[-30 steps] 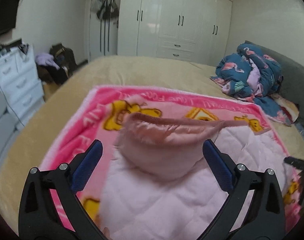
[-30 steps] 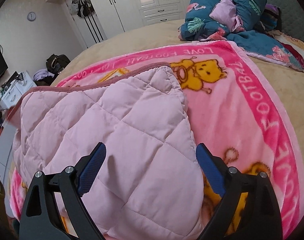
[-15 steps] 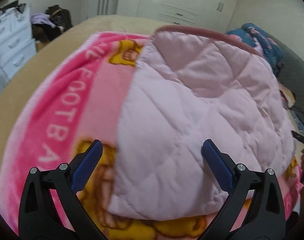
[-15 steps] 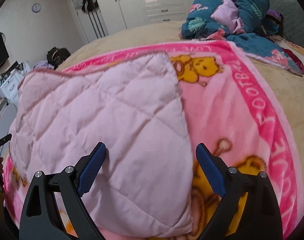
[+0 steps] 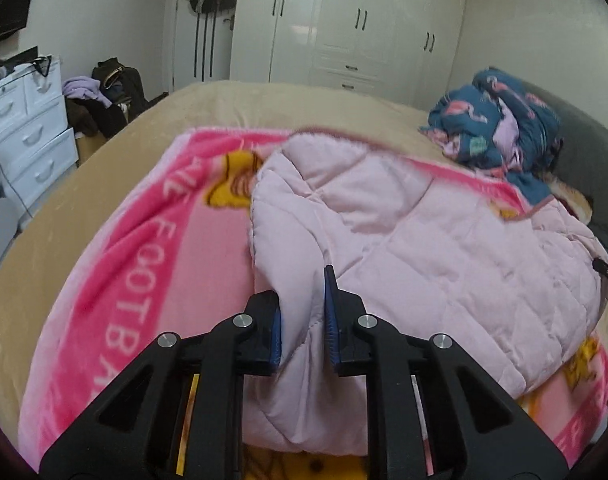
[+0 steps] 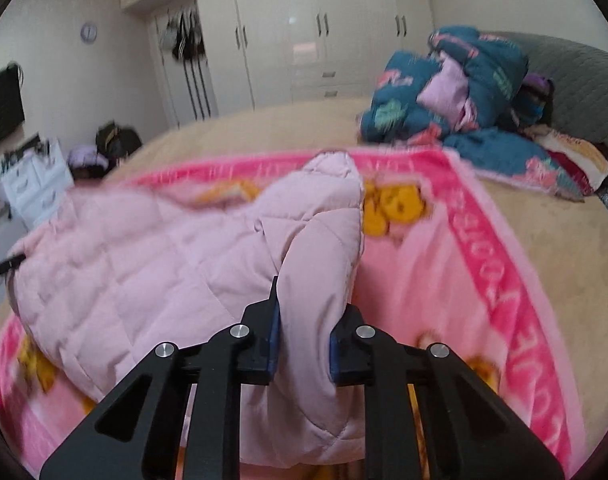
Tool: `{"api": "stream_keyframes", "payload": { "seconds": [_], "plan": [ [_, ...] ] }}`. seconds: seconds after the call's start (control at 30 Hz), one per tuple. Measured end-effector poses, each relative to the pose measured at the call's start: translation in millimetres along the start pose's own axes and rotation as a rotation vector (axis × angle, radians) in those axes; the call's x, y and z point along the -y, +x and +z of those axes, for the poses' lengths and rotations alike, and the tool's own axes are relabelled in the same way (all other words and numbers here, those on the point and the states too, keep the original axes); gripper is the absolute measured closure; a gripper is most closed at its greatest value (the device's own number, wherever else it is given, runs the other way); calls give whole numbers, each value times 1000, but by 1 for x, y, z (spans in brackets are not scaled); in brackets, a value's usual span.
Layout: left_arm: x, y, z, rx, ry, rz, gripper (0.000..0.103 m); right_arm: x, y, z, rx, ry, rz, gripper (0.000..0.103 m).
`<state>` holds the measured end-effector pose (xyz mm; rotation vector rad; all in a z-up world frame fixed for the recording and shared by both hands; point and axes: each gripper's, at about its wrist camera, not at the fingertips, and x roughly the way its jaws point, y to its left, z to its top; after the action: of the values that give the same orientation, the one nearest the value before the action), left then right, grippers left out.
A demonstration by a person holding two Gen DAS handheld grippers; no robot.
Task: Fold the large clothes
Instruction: 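Grasp the new folded edge of the jacket with both tools, then fold the gripped edge over the jacket and open both tools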
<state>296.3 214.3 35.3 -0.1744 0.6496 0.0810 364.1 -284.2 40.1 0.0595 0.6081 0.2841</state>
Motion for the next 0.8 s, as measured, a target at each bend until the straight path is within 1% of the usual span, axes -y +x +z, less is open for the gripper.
{"api": "stream_keyframes", "payload": {
  "seconds": [0.1,0.2,0.37,0.57,0.63,0.67,0.7,0.73,0.77,0.8],
  "plan": [
    [4,13,17,0,5,27,93,0,14,18,10,5,-17,86],
    [3,29,24,-17,3,49,93,7,40,26,-24,41,-42,86],
    [1,53,24,-46,-3,81,93,19,73,21,-76,107,-68,86],
    [-3,73,21,-84,-21,110,91,23,101,10,-135,128,-97,86],
    [-4,76,18,-96,-28,118,88,23,104,6,-151,125,-111,84],
    [-5,77,18,-98,-32,122,85,22,104,4,-158,122,-117,79],
    [-6,76,17,-100,-33,126,83,22,102,2,-163,117,-127,71],
    [-8,74,17,-101,-40,134,75,22,98,1,-158,120,-127,67],
    [-10,72,17,-103,-48,138,61,24,94,0,-155,130,-117,46],
    [-13,68,17,-107,-59,143,52,25,87,-1,-139,145,-112,22]
  ]
}}
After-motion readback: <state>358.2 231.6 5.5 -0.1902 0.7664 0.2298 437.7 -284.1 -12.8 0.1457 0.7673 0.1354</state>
